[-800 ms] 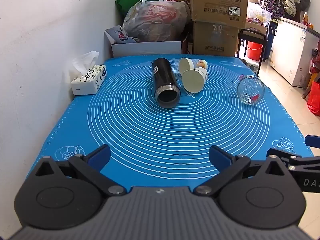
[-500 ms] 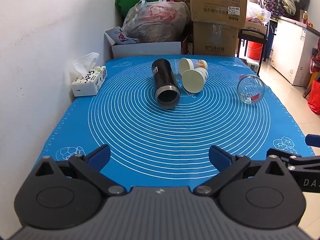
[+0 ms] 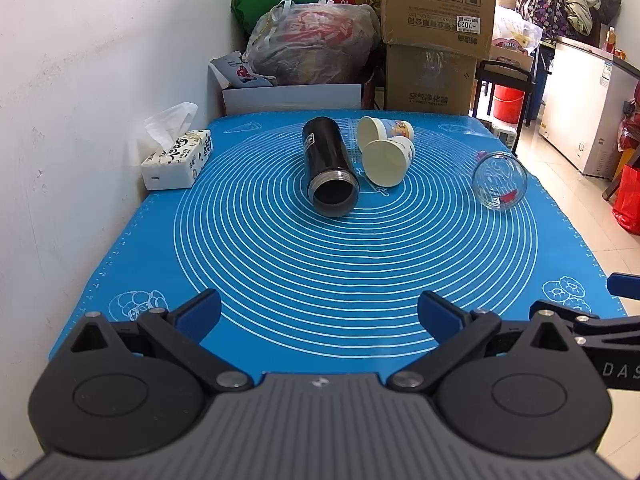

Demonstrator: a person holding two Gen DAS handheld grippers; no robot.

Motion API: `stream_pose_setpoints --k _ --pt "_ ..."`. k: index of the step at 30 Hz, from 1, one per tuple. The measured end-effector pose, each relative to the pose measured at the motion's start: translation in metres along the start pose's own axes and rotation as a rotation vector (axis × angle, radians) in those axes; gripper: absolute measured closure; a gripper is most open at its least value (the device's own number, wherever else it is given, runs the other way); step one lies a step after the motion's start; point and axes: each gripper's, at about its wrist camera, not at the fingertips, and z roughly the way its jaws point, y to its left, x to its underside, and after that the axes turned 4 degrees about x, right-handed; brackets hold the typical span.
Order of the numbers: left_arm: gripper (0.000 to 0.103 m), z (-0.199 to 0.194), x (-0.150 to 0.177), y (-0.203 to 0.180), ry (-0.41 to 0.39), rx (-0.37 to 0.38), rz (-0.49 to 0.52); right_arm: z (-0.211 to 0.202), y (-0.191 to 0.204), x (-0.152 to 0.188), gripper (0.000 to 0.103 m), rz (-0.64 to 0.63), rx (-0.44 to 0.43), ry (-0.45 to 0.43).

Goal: Flip cup upside down

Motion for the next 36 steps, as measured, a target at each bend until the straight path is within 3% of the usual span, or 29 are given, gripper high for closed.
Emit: stream_pose_setpoints --k 36 --pt "0.000 0.0027 -0.0005 -0.0012 0.014 0.009 0.001 0.0029 0.0002 0.0031 0.000 -0.002 -0.003 0.008"
